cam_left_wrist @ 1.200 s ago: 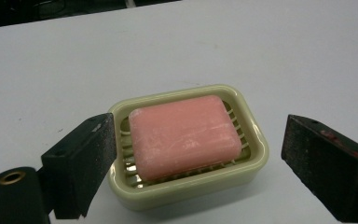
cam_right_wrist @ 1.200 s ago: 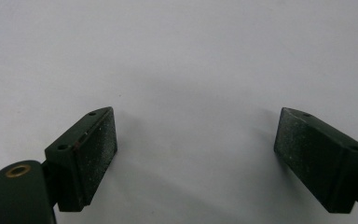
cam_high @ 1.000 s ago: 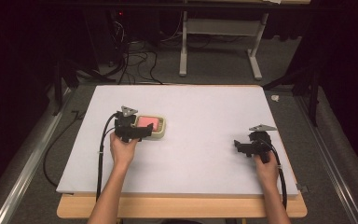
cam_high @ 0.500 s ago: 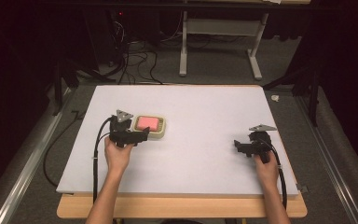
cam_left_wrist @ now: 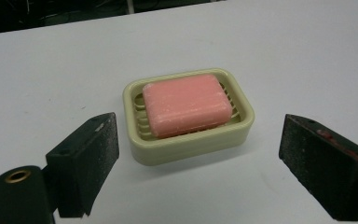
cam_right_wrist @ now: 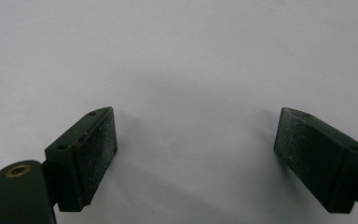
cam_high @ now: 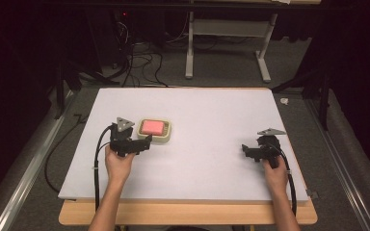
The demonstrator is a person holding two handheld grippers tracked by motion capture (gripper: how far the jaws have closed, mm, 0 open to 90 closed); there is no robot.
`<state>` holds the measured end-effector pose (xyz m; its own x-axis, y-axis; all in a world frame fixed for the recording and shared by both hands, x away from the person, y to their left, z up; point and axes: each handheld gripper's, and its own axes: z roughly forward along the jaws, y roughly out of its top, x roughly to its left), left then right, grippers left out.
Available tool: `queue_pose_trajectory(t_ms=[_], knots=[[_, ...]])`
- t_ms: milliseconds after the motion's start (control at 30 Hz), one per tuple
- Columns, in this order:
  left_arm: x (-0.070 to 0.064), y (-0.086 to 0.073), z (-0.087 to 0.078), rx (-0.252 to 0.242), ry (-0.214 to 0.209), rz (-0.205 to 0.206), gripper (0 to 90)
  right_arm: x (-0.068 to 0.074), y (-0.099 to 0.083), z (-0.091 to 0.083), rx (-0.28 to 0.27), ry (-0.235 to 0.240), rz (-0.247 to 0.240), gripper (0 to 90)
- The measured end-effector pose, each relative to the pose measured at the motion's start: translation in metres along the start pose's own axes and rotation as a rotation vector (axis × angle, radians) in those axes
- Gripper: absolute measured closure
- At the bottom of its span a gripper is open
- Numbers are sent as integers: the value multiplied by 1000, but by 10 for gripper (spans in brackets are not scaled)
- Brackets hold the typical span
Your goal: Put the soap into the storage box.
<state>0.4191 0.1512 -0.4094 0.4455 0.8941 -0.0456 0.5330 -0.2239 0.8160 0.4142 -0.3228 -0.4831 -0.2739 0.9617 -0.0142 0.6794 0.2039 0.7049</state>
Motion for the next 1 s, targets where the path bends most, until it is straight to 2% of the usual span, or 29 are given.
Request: queue_pose_trajectory(t_ms=[567, 1000], knots=[[0, -12, -16, -16, -22, -2, 129, 0, 0, 0, 0, 0, -2, 136], [-9, -19, -23, -15, -48, 13, 129, 0, 0, 0, -1, 0, -1, 136]])
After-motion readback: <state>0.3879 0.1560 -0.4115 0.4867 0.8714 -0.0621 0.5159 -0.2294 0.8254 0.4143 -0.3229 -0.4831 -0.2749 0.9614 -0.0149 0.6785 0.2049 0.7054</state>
